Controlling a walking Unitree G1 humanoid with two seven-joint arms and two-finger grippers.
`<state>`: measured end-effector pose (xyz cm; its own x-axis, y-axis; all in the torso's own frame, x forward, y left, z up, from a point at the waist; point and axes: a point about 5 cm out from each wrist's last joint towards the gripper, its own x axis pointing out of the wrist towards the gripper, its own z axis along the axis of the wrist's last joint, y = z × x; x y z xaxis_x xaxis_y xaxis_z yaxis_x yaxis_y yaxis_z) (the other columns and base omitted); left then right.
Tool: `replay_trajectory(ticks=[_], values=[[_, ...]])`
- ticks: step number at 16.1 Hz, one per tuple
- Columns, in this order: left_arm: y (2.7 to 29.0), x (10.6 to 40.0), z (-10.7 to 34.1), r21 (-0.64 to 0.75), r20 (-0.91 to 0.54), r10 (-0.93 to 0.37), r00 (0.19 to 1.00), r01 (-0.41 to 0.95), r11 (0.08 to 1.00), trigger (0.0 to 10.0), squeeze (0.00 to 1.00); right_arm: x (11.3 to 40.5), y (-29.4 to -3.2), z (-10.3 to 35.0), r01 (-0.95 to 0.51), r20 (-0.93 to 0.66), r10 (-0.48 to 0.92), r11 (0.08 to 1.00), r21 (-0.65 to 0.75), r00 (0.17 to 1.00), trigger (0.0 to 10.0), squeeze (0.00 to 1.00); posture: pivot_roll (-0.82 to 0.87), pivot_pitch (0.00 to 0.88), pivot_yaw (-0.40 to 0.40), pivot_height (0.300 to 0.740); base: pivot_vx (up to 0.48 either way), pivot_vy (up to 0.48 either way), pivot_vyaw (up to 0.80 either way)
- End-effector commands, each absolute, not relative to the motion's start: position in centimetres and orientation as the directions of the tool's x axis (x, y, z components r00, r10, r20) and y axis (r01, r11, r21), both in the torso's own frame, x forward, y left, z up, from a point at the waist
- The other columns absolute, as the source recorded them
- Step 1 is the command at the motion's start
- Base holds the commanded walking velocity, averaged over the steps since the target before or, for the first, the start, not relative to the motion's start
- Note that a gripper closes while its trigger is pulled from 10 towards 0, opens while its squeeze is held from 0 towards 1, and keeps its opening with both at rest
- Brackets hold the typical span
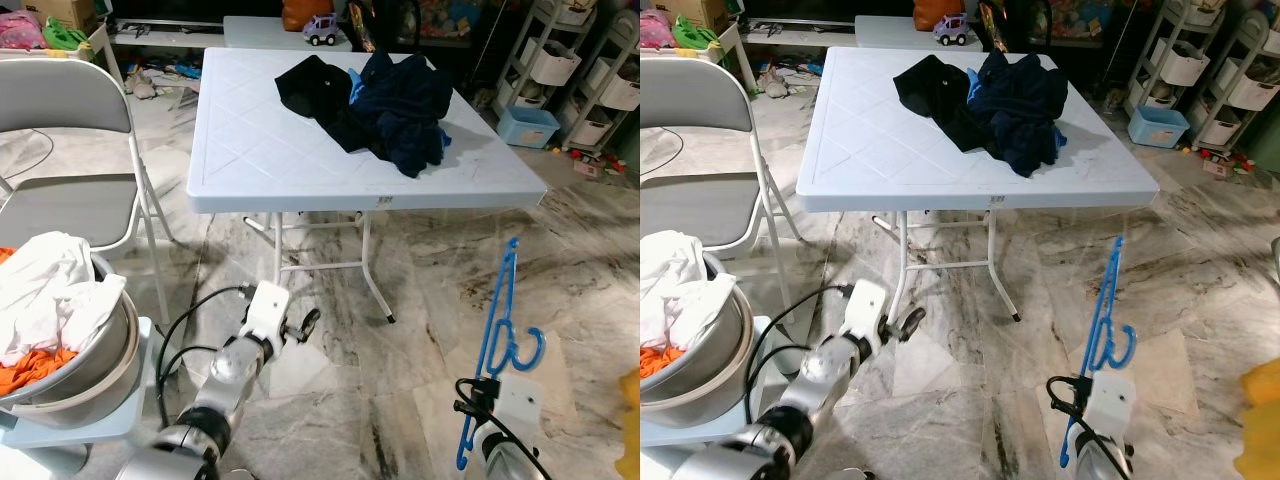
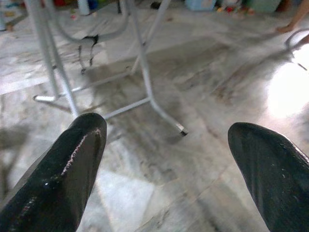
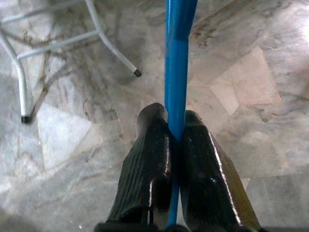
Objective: Hang hanger
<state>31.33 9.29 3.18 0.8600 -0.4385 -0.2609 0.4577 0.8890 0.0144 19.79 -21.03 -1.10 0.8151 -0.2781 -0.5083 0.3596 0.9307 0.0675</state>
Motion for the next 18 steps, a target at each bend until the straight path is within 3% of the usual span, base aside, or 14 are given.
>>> replay_trajectory(ticks=[1, 2, 7, 18], values=[[8.4, 31.8, 4.0, -0.002, -0.241, -0.472, 0.848, 0.486, 0.874, 10.0, 0.00, 19.9, -21.9, -0.1, 0.405, -0.461, -0.334, 0.913, 0.061, 0.822, 1.8, 0.00, 0.09, 0.006, -0.092, 0.740, 0.000, 0.000, 0.00], [7.7, 32.1, 4.4, -0.023, -0.233, -0.498, 0.835, 0.507, 0.861, 10.0, 0.00, 19.7, -21.8, -0.1, 0.438, -0.467, -0.358, 0.896, 0.073, 0.809, 10.0, 0.00, 0.08, 0.005, -0.089, 0.740, 0.000, 0.000, 0.00], [7.2, 31.7, 4.1, -0.046, -0.242, -0.541, 0.805, 0.548, 0.835, 10.0, 0.00, 19.8, -21.9, 0.2, 0.453, -0.461, -0.381, 0.890, 0.051, 0.801, 10.0, 0.00, 0.08, 0.001, -0.095, 0.740, 0.154, 0.000, -0.60], [6.1, 30.3, 2.9, -0.075, -0.299, -0.623, 0.722, 0.633, 0.770, 10.0, 0.00, 20.6, -21.7, 0.2, 0.487, -0.450, -0.413, 0.872, 0.056, 0.792, 10.0, 0.00, 0.08, 0.000, -0.082, 0.740, 0.334, 0.000, -0.80]])
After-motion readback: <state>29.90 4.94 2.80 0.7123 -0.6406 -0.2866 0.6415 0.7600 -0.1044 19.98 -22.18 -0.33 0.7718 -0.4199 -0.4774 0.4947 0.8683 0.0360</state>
